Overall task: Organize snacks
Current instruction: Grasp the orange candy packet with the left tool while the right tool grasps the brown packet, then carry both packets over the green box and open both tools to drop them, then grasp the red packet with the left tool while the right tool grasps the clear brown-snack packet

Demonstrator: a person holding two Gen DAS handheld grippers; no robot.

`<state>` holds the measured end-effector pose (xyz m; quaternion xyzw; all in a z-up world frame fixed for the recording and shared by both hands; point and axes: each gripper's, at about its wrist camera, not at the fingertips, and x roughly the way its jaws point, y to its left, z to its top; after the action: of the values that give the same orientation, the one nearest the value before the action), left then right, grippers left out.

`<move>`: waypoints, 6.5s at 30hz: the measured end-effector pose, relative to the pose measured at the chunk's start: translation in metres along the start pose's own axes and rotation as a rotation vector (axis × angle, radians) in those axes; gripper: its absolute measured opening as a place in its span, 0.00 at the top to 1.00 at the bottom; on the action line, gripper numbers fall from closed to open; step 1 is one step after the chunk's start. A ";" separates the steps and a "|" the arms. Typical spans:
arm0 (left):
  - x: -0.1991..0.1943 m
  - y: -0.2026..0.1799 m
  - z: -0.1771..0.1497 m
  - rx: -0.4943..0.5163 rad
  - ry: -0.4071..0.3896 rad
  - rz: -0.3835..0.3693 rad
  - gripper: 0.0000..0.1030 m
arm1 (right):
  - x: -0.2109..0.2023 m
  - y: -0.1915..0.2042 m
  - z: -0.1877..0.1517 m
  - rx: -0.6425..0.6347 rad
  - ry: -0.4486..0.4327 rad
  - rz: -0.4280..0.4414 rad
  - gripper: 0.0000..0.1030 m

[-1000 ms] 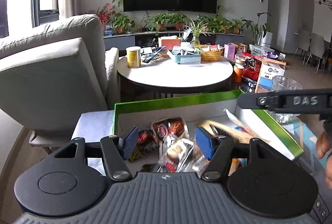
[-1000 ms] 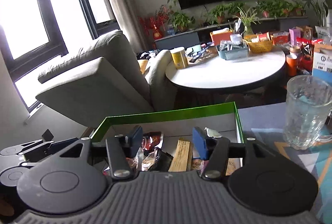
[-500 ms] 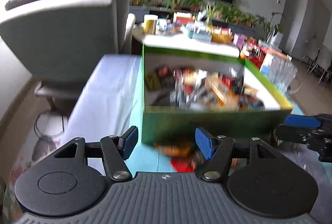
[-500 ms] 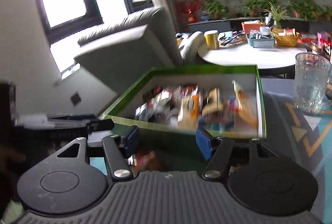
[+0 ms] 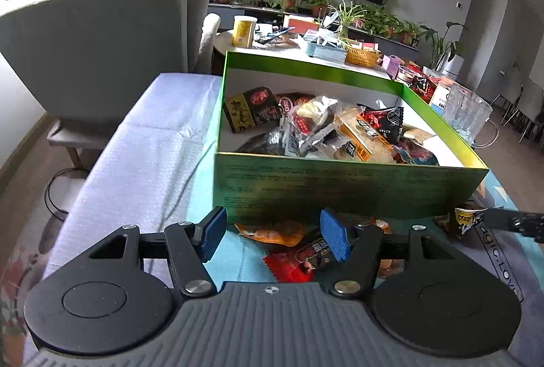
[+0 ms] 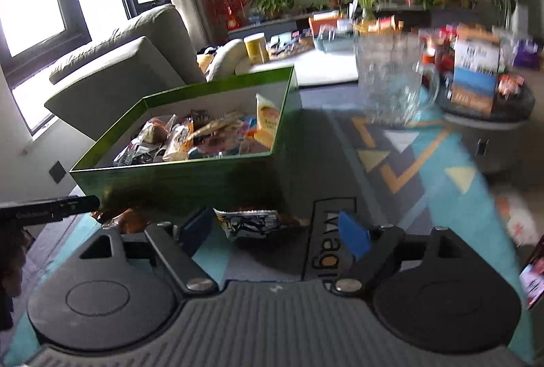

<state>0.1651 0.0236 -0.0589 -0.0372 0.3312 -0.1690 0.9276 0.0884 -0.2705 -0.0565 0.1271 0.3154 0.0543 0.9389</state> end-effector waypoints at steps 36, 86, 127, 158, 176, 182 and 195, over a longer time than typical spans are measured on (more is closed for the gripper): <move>-0.063 -0.051 -0.046 0.217 0.048 -0.180 0.53 | -0.023 0.041 -0.053 -0.069 0.072 0.072 0.57; -0.051 -0.052 0.034 0.191 -0.198 -0.134 0.69 | -0.034 0.072 0.025 -0.078 -0.235 0.123 0.58; 0.039 -0.034 0.082 0.172 -0.125 -0.018 0.66 | 0.043 0.069 0.069 -0.043 -0.176 0.075 0.57; -0.032 -0.026 0.024 0.138 -0.115 -0.001 0.53 | -0.010 0.058 0.003 0.021 -0.066 0.101 0.57; -0.067 -0.025 -0.029 0.114 -0.030 0.000 0.53 | -0.022 0.064 -0.059 -0.093 0.044 -0.053 0.57; -0.069 -0.063 -0.048 0.252 0.044 -0.152 0.53 | -0.028 0.061 -0.063 -0.148 0.035 -0.067 0.57; -0.047 -0.088 -0.071 0.310 0.161 -0.195 0.71 | -0.039 0.056 -0.053 -0.143 0.044 0.031 0.57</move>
<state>0.0611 -0.0401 -0.0695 0.0878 0.3691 -0.3092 0.8720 0.0242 -0.2129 -0.0594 0.0632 0.3293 0.0942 0.9374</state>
